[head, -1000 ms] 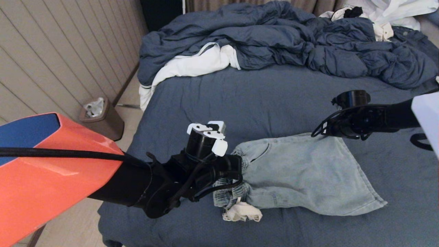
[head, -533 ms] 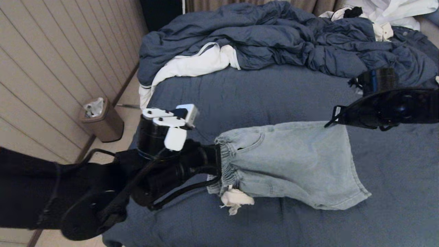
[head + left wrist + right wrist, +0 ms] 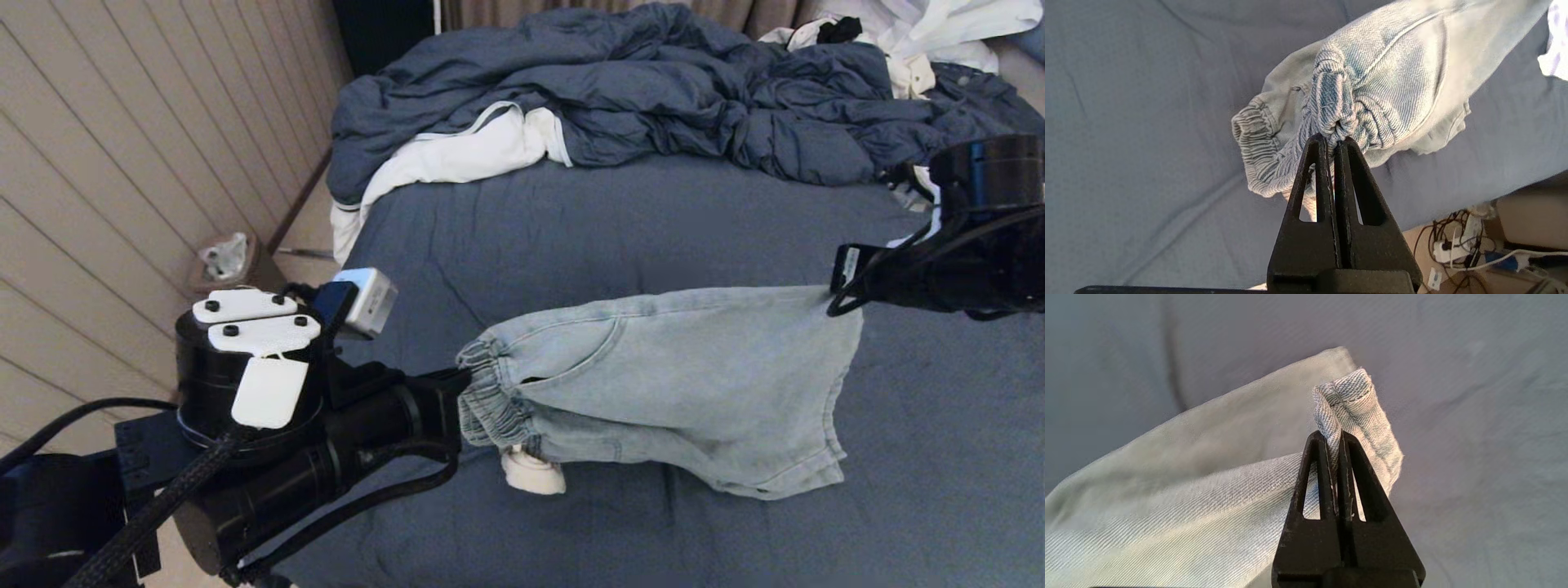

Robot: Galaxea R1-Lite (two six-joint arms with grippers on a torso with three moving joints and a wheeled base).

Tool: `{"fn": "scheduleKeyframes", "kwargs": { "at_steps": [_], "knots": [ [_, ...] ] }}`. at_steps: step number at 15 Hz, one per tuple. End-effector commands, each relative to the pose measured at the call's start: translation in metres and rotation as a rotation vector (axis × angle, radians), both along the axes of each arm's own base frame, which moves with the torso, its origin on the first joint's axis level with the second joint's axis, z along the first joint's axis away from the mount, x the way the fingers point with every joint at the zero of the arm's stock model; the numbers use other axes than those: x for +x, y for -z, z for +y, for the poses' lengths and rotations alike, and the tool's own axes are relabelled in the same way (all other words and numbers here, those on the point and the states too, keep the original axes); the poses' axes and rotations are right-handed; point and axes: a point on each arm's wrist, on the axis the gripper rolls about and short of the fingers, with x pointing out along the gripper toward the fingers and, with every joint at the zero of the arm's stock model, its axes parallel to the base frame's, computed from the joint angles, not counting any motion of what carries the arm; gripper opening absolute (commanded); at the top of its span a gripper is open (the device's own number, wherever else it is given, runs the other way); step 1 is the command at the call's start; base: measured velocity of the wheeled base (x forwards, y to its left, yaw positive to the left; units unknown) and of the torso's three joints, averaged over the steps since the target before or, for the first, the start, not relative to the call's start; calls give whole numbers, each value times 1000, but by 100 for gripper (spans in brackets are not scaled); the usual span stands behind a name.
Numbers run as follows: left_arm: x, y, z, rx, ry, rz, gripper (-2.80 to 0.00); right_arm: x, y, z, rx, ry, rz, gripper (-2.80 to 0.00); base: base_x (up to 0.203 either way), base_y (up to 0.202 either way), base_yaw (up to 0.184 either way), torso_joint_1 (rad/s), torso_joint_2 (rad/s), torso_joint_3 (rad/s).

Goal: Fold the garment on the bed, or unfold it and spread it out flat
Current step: Unford the blue shorts

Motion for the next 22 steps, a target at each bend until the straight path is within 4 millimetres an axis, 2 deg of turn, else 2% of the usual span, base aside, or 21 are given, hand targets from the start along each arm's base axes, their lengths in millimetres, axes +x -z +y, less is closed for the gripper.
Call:
{"fn": "scheduleKeyframes", "kwargs": {
  "at_steps": [1, 5, 8, 10, 13, 16, 20, 22],
  "knots": [
    [-5, 14, 8, 11, -10, 20, -280, -20, 2, 4, 14, -31, 12, -280, 0, 0, 0, 0, 0, 0],
    [-12, 32, 15, 28, -7, 42, -280, -41, 16, 15, 25, -87, 59, -280, 0, 0, 0, 0, 0, 0],
    [-23, 60, 26, 75, 1, 92, -280, -65, 51, 22, 27, -116, 137, -280, 0, 0, 0, 0, 0, 0],
    [-26, 71, 27, 77, 9, 102, -280, -79, 66, 25, 21, -133, 136, -280, 0, 0, 0, 0, 0, 0],
    [-37, 93, 18, 94, 84, 177, -280, -101, 94, 33, 12, -171, 216, -280, 0, 0, 0, 0, 0, 0],
    [-42, 116, 3, 115, 152, 218, -280, -117, 103, 33, 9, -179, 242, -280, 0, 0, 0, 0, 0, 0],
    [-46, 126, 1, 87, 174, 196, -280, -142, 120, 30, -10, -192, 294, -280, 0, 0, 0, 0, 0, 0],
    [-55, 129, 4, 90, 206, 198, -280, -156, 139, 30, -8, -195, 377, -280, 0, 0, 0, 0, 0, 0]
  ]
}}
